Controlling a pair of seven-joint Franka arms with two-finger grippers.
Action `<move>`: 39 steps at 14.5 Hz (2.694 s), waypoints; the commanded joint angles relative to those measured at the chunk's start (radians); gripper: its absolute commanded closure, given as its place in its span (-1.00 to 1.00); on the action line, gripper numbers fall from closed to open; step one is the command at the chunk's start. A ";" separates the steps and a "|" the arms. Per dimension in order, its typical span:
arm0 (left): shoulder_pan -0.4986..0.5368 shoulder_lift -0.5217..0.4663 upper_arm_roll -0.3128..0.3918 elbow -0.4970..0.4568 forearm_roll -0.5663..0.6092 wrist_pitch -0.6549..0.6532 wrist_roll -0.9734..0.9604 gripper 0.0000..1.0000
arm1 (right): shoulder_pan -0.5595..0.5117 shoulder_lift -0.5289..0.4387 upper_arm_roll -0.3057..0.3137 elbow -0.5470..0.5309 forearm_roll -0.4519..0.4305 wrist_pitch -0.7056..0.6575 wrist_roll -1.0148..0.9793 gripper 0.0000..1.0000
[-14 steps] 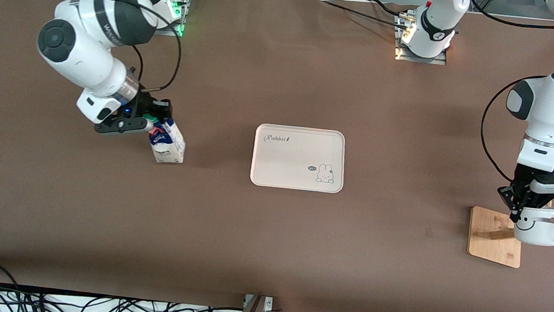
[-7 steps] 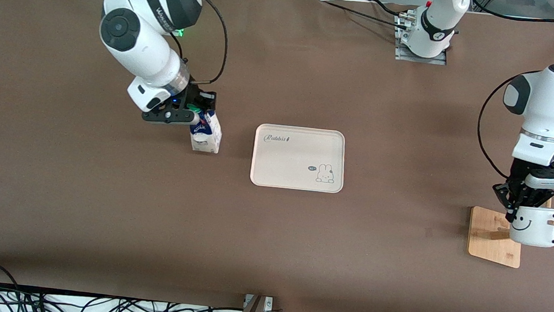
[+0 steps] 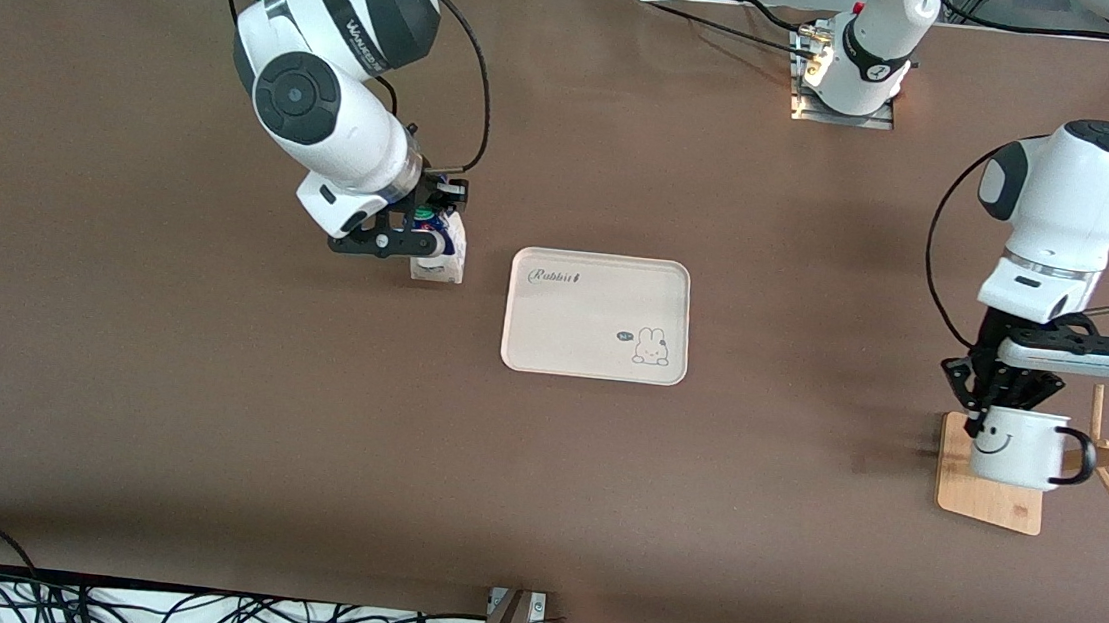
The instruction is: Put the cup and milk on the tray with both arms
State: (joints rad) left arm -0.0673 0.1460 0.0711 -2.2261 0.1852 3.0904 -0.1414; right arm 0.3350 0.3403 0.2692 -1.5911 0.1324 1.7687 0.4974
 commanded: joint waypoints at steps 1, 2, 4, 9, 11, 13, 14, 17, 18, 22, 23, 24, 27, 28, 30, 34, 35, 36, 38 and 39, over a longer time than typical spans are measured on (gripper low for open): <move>-0.005 -0.074 -0.048 -0.001 0.022 -0.138 -0.065 1.00 | 0.064 0.084 -0.008 0.150 -0.022 -0.064 0.013 0.60; -0.008 -0.091 -0.068 0.009 0.022 -0.212 -0.078 1.00 | 0.065 0.106 -0.008 0.175 -0.020 -0.061 0.010 0.60; -0.014 -0.100 -0.106 0.067 0.020 -0.359 -0.080 1.00 | 0.084 0.158 -0.007 0.241 -0.020 -0.049 0.006 0.60; -0.031 -0.086 -0.158 0.224 0.022 -0.709 -0.075 1.00 | 0.105 0.267 -0.008 0.350 -0.020 0.024 0.017 0.60; -0.032 -0.077 -0.180 0.261 0.022 -0.804 -0.073 1.00 | 0.104 0.278 -0.008 0.350 -0.019 0.055 0.015 0.60; -0.032 -0.048 -0.208 0.331 0.010 -0.950 -0.073 1.00 | 0.095 0.285 -0.008 0.350 -0.013 0.096 0.013 0.60; -0.032 -0.028 -0.224 0.371 0.008 -1.019 -0.073 1.00 | 0.094 0.298 -0.008 0.355 -0.011 0.113 0.013 0.60; -0.037 0.035 -0.267 0.509 0.005 -1.209 -0.076 1.00 | 0.122 0.315 -0.005 0.353 -0.008 0.150 0.045 0.60; -0.039 0.062 -0.269 0.558 -0.018 -1.264 -0.076 1.00 | 0.145 0.321 -0.007 0.353 -0.010 0.158 0.062 0.60; -0.039 0.106 -0.277 0.655 -0.135 -1.345 -0.073 1.00 | 0.167 0.351 -0.008 0.352 -0.011 0.190 0.087 0.60; -0.042 0.110 -0.277 0.658 -0.144 -1.348 -0.073 1.00 | 0.167 0.358 -0.008 0.352 -0.011 0.198 0.087 0.60; -0.040 0.113 -0.277 0.658 -0.183 -1.348 -0.073 1.00 | 0.168 0.365 -0.008 0.352 -0.013 0.205 0.086 0.60; -0.025 0.121 -0.269 0.658 -0.276 -1.348 -0.073 1.00 | 0.167 0.394 -0.010 0.350 -0.014 0.239 0.086 0.60; -0.025 0.122 -0.268 0.658 -0.277 -1.348 -0.072 1.00 | 0.168 0.404 -0.010 0.347 -0.016 0.251 0.087 0.60; -0.025 0.124 -0.266 0.658 -0.274 -1.348 -0.072 1.00 | 0.168 0.407 -0.010 0.347 -0.016 0.256 0.087 0.60; -0.025 0.124 -0.264 0.658 -0.271 -1.346 -0.070 1.00 | 0.168 0.407 -0.010 0.344 -0.019 0.255 0.089 -0.95; -0.025 0.124 -0.264 0.658 -0.271 -1.346 -0.070 1.00 | 0.168 0.405 -0.010 0.344 -0.020 0.255 0.089 -1.00; -0.025 0.124 -0.264 0.658 -0.271 -1.346 -0.070 1.00 | 0.168 0.405 -0.012 0.344 -0.022 0.255 0.089 -1.00; -0.025 0.124 -0.264 0.658 -0.271 -1.346 -0.070 1.00 | 0.168 0.404 -0.012 0.344 -0.023 0.255 0.090 -1.00; -0.025 0.124 -0.264 0.658 -0.271 -1.346 -0.070 1.00 | 0.168 0.404 -0.012 0.344 -0.023 0.255 0.090 -1.00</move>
State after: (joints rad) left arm -0.0912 0.2582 -0.1961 -1.6003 -0.0701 1.7691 -0.2136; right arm 0.4991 0.7395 0.2573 -1.2679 0.1260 2.0282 0.5712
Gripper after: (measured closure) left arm 0.921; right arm 0.388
